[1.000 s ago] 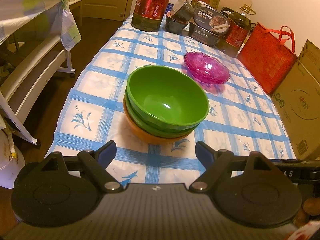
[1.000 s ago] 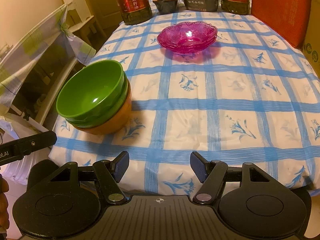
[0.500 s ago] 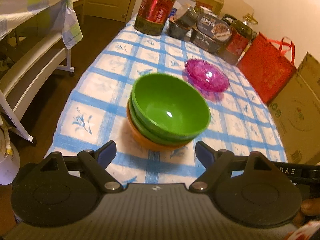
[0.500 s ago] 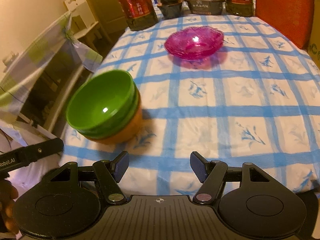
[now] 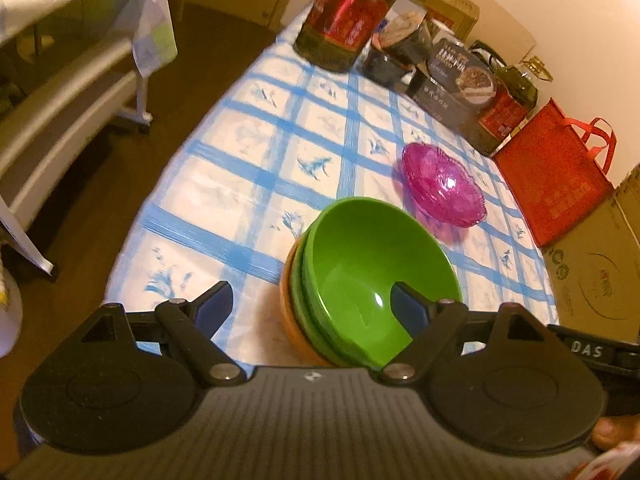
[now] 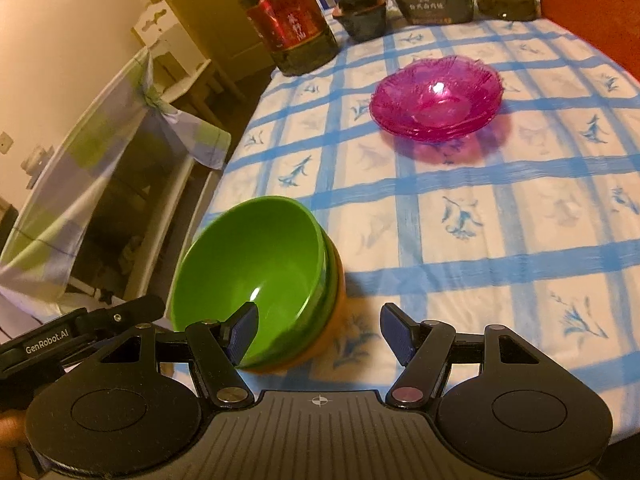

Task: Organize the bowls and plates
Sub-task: 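Move both grippers to the orange bowl rim and close on it, then lift the bowl stack with both grippers and carry it toward the pink plates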

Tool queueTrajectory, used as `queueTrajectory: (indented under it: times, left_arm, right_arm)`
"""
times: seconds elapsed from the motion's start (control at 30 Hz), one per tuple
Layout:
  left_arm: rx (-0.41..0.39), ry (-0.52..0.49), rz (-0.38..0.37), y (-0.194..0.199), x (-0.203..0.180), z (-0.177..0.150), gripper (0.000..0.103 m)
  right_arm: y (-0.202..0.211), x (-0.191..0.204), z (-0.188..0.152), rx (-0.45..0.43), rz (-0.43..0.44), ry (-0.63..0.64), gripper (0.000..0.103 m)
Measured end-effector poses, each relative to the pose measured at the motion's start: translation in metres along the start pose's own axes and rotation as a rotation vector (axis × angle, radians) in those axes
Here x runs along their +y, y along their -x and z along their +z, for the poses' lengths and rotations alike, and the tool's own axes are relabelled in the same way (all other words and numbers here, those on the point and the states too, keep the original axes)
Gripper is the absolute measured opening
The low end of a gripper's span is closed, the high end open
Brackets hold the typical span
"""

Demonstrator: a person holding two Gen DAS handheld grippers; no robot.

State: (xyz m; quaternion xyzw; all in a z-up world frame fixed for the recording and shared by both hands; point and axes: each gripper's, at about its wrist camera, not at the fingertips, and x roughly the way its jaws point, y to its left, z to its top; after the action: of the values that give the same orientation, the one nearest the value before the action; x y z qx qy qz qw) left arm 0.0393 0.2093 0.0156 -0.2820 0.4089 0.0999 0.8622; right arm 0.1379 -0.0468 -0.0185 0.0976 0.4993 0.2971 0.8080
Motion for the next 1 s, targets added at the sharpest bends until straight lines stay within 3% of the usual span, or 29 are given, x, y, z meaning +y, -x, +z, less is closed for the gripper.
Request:
queueTrajectory:
  times: [0.33,0.63,1.0]
  left_arm:
    - [0.117,0.016,-0.019,-0.054,0.008,0.015,0.059]
    - [0.163,-0.006,-0.017,-0.073,0.008,0.014,0.040]
    - [0.175,-0.026,-0.005,-0.073,0.009,0.012,0.028]
  right_arm:
    - [-0.049,-0.003,0.013,0.084,-0.011,-0.011,0.067]
    - [-0.069,-0.007,0.013,0.128,-0.028,-0.032,0.066]
    - [-0.083,-0.005,0.007,0.170,-0.020,-0.046,0.046]
